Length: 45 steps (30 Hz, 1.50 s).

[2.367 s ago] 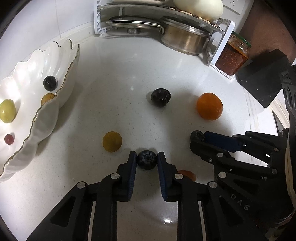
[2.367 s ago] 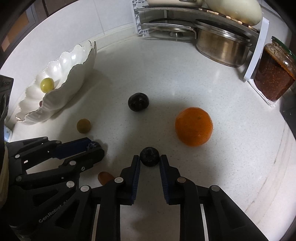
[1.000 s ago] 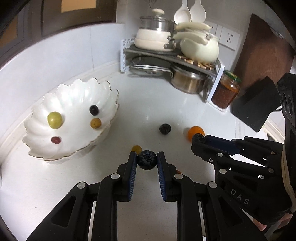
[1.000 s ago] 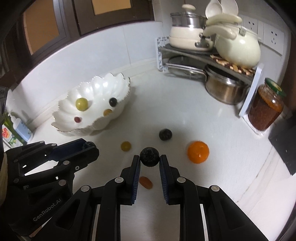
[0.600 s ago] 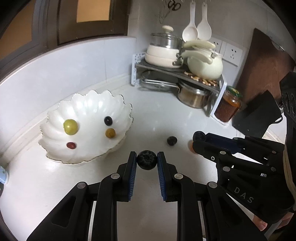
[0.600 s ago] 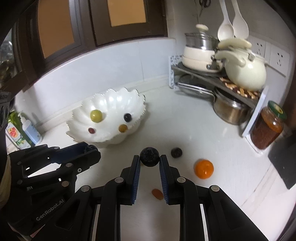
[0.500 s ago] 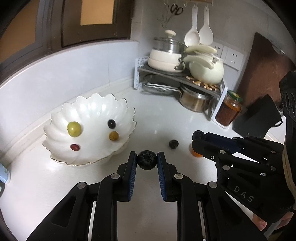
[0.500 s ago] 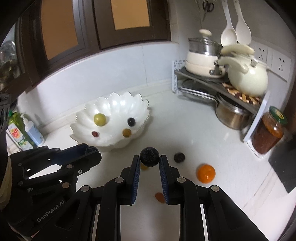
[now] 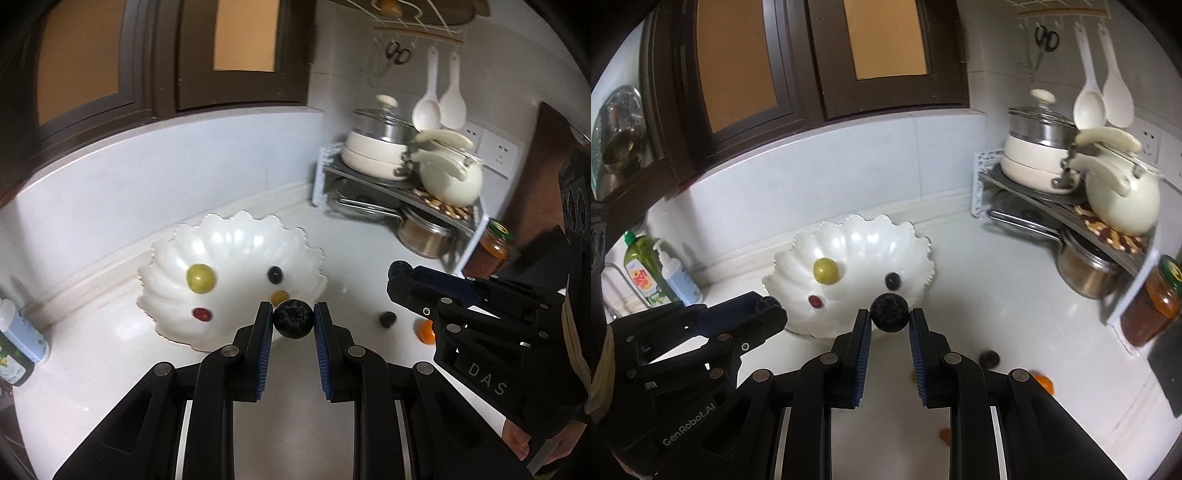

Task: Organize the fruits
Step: 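Carry the plum in the left gripper over the bowl while the right carries its plum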

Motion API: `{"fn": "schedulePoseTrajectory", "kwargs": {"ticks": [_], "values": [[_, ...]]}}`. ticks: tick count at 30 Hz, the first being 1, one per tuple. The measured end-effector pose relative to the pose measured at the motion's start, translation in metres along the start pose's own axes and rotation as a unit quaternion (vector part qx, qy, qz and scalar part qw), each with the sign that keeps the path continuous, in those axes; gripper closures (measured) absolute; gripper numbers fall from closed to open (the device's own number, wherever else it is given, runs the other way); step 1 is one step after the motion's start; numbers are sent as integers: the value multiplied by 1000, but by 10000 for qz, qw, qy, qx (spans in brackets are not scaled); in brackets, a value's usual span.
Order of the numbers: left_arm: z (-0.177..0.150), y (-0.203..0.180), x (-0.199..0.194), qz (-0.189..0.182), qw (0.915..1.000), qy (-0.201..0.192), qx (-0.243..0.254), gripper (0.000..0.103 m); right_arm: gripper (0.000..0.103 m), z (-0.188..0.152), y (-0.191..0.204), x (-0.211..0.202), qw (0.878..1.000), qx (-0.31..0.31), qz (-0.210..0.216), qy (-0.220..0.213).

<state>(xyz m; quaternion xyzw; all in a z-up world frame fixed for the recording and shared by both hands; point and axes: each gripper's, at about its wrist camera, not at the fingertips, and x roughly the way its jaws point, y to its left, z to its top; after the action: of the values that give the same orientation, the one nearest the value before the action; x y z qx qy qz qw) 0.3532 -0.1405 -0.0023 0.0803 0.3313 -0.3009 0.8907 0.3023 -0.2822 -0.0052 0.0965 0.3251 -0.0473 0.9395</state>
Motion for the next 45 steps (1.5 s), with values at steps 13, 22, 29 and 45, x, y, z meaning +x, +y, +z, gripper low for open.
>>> {"fn": "schedulePoseTrajectory", "kwargs": {"ticks": [13,22,29,45], "values": [[21,38,15,413,9989,-3,-243,80,80,31,20,42,9994,-221,225,120],[36,63,33,582,9976,110,-356,80,80,52,34,72,9984,-337,362,267],[43,81,64,649,9962,388,-432,80,80,61,39,105,9974,-396,305,516],[41,98,138,723,9905,1081,-435,80,80,54,26,183,9901,-227,87,1384]]}}
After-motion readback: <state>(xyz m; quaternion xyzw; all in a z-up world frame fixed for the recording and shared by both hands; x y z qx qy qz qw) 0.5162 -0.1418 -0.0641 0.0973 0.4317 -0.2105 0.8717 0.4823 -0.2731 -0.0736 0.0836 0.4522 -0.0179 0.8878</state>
